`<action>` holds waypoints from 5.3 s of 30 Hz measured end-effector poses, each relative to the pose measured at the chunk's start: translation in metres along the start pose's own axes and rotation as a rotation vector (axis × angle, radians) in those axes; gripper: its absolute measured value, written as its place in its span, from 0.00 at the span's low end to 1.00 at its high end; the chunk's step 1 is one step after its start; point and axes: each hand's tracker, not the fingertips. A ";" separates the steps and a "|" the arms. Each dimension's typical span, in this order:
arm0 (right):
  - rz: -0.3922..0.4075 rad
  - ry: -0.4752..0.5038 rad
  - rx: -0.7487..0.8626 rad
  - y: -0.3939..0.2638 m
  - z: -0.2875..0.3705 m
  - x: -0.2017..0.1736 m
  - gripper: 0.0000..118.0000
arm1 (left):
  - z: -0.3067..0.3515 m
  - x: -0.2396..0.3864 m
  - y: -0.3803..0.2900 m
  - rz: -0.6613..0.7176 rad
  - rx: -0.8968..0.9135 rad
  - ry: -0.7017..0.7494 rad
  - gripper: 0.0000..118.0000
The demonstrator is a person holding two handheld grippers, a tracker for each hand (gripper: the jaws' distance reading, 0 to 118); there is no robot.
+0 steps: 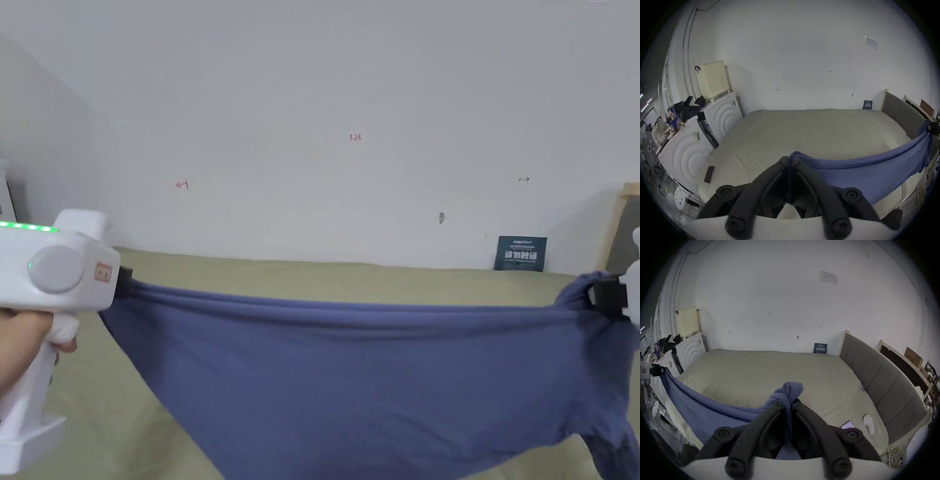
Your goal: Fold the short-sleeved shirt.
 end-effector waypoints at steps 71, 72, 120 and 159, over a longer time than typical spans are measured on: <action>-0.065 -0.086 -0.154 -0.274 0.013 -0.053 0.75 | 0.004 0.018 -0.264 0.128 -0.176 -0.092 0.85; -0.062 -0.069 -0.122 -0.274 0.021 -0.065 0.51 | 0.008 0.020 -0.265 0.105 -0.169 -0.108 0.73; 0.341 0.022 -0.613 -0.156 -0.382 -0.095 0.91 | -0.112 0.029 -0.294 0.009 -0.515 -0.232 0.02; 0.016 -0.007 0.255 0.070 0.099 0.007 0.00 | 0.067 0.039 0.072 0.009 0.172 -0.145 0.02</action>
